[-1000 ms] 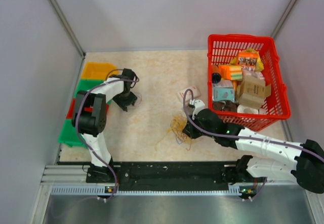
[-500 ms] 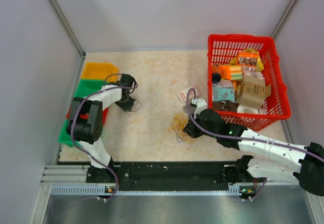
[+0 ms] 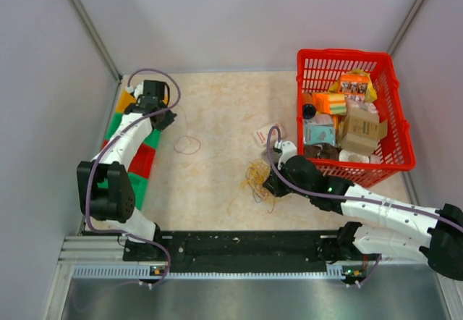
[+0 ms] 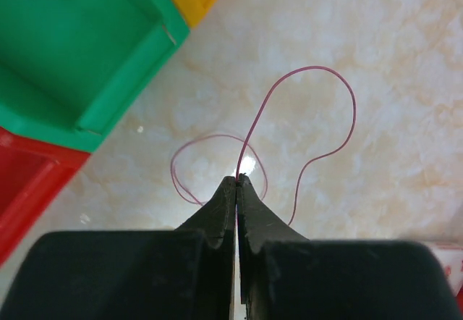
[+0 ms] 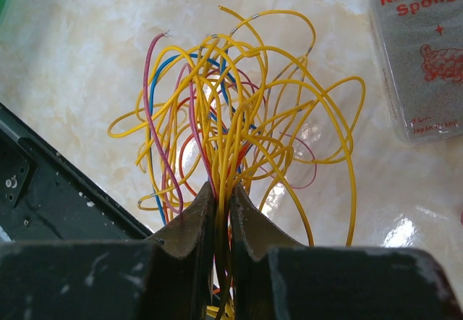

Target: Untangle the cables

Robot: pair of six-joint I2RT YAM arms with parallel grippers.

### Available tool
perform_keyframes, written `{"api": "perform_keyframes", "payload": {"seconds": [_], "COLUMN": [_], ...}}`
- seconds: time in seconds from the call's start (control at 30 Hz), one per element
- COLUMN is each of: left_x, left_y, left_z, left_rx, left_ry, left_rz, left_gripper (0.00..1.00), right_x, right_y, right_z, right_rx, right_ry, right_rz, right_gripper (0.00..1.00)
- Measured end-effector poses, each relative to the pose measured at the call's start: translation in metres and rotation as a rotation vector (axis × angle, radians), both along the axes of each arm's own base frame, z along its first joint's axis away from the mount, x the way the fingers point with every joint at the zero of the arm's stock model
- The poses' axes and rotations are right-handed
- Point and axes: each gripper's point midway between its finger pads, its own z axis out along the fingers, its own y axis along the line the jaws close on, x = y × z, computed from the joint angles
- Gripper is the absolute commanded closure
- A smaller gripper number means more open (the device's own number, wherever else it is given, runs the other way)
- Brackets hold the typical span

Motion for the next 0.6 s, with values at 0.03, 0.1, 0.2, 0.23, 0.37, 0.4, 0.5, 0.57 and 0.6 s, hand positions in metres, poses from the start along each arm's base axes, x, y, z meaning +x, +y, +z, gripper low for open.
{"api": "perform_keyframes", "payload": {"seconds": [0.03,0.1,0.2,0.23,0.37,0.4,0.5,0.57,0.6], "left_x": [0.003,0.011,0.024,0.027,0.041,0.045,0.056,0.06,0.06], "left_y": [0.006,0.02,0.034,0.036,0.051,0.055,0.062,0.062,0.061], "left_z": [0.005,0.019,0.045,0.053,0.101,0.118,0.172,0.203,0.215], "left_rx": [0.004,0.009,0.022,0.027,0.032,0.032,0.04,0.044,0.047], "left_ry": [-0.011,-0.04,-0.095,-0.113,-0.206,-0.242,-0.368,-0.444,-0.472], "left_rz": [0.003,-0.002,-0.011,-0.013,-0.029,-0.032,-0.061,-0.087,-0.099], "left_gripper": [1.0,1.0,1.0,1.0,1.0,1.0,1.0,1.0,1.0], "right_x": [0.0,0.0,0.0,0.0,0.0,0.0,0.0,0.0,0.0], "right_y": [0.0,-0.001,-0.001,-0.001,-0.001,0.0,0.002,0.004,0.005], "right_z": [0.0,-0.001,-0.003,-0.004,-0.006,-0.005,-0.006,-0.006,-0.007], "right_rx": [-0.001,-0.004,-0.015,-0.017,-0.025,-0.024,-0.027,-0.03,-0.031], "right_ry": [0.0,0.0,0.001,0.002,0.009,0.011,0.017,0.024,0.026], "right_rz": [0.0,-0.001,0.0,0.001,0.005,0.006,0.012,0.017,0.019], "right_gripper": [1.0,1.0,1.0,1.0,1.0,1.0,1.0,1.0,1.0]}}
